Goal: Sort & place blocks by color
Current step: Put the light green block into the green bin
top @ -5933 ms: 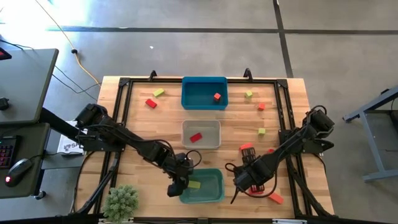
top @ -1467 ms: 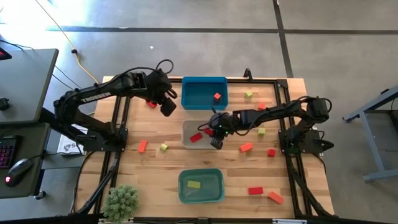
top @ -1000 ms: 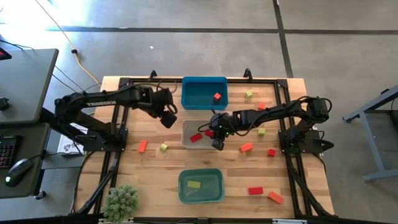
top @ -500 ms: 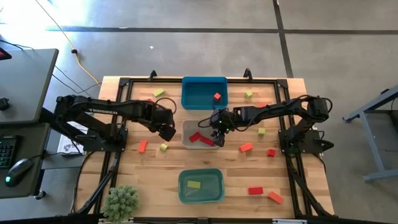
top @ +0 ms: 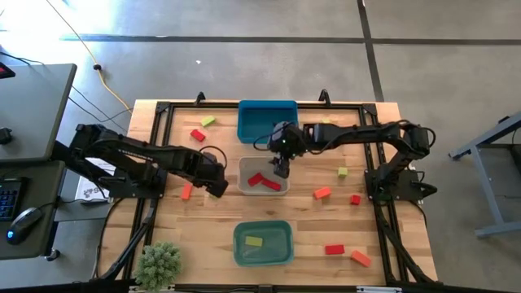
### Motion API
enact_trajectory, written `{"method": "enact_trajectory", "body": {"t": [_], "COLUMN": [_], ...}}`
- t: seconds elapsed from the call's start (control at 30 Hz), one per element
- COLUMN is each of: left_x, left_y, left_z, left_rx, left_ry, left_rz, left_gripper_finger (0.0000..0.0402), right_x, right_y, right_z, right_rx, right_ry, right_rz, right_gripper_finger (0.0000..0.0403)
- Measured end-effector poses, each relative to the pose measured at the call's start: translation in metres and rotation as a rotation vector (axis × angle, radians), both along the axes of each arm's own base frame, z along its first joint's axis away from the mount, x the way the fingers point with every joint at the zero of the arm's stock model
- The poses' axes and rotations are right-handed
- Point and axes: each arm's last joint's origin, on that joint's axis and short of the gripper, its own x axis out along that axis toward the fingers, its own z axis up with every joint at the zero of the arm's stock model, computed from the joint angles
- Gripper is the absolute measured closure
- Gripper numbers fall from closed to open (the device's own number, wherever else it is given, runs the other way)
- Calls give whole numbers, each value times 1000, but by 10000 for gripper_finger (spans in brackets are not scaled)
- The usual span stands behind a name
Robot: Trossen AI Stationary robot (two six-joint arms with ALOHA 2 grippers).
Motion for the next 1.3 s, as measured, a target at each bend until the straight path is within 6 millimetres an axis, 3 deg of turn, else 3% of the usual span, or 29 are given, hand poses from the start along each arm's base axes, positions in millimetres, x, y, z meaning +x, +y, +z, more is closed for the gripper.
{"method": "enact_trajectory", "body": {"t": [0.37,0.63,1.03,1.13,1.3], "left_x": [5,22,29,30,30], "left_y": [-11,-12,-13,-13,-11], "left_z": [-37,-62,-91,-94,-94], "left_rx": [7,17,19,10,-7], "left_ry": [80,106,227,242,245], "left_rz": [5,-49,-91,-132,-219], "left_gripper_finger": [202,202,203,217,281], "right_x": [1,-2,-3,-3,-4], "right_y": [-21,-26,-26,-26,-25], "right_z": [23,22,21,21,20], "right_rx": [-9,-5,16,21,38], "right_ry": [-36,-15,-10,-7,6], "right_rz": [-55,-71,-94,-98,-90], "right_gripper_finger": [203,203,203,203,203]}}
